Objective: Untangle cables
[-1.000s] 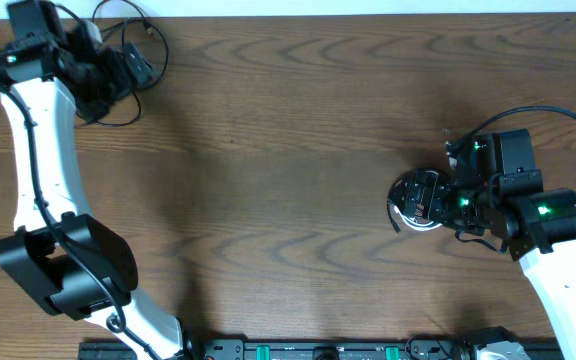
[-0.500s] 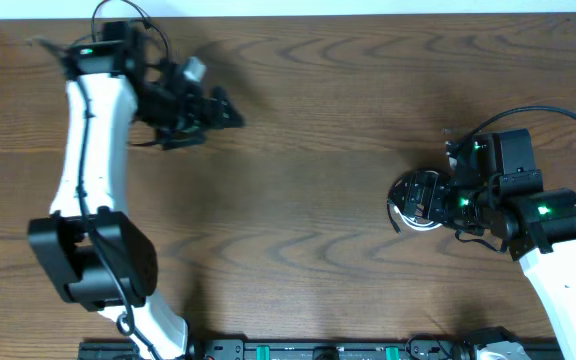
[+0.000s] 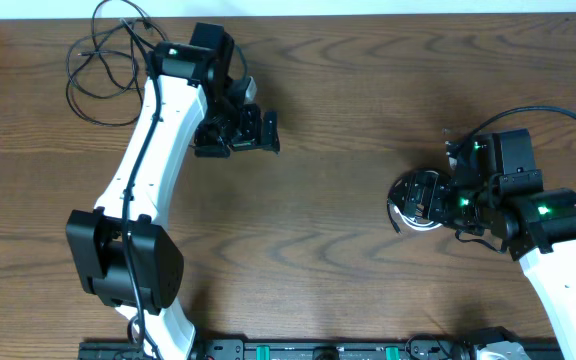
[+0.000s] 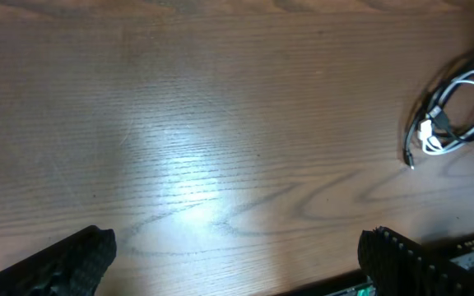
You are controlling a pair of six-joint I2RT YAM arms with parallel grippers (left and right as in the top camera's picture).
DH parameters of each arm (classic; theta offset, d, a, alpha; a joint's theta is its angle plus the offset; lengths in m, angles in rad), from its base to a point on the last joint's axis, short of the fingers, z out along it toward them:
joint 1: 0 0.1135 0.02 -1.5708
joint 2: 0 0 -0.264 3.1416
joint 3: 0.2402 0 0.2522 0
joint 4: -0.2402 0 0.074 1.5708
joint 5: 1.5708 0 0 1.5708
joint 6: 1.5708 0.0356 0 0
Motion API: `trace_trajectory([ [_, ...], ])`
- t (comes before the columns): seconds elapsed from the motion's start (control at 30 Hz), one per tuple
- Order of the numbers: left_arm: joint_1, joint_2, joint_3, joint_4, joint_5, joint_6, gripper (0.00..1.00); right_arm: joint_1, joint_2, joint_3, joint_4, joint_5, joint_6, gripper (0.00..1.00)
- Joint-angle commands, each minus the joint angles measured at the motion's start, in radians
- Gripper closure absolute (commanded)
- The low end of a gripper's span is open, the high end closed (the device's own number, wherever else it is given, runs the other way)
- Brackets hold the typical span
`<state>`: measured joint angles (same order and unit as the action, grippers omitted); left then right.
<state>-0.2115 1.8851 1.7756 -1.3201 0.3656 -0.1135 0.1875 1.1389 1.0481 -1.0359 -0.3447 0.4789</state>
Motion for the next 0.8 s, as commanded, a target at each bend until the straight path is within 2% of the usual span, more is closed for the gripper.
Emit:
trace_trajectory([
  [0.0, -0.002, 0.010, -0.005, -0.006, -0.047, -0.036, 0.01, 0.003, 0.000, 0.009, -0.001, -0.005, -0.002, 0.01],
  [0.17, 0.013, 0.010, -0.009, -0.008, -0.158, -0.095, 0.01, 0.003, 0.000, 0.009, -0.001, -0.005, -0.002, 0.01],
  [0.47, -0.004, 0.010, -0.096, -0.078, -0.139, -0.093, 0.01, 0.003, 0.000, 0.009, -0.001, -0.002, -0.001, 0.01],
  [0.63, -0.010, 0.010, -0.167, -0.056, -0.138, -0.094, 0.01, 0.003, 0.000, 0.009, 0.000, -0.006, 0.022, 0.01],
  [0.77, -0.011, 0.010, -0.206, -0.043, -0.049, -0.059, 0.01, 0.003, 0.000, 0.010, 0.002, -0.061, 0.014, 0.01],
])
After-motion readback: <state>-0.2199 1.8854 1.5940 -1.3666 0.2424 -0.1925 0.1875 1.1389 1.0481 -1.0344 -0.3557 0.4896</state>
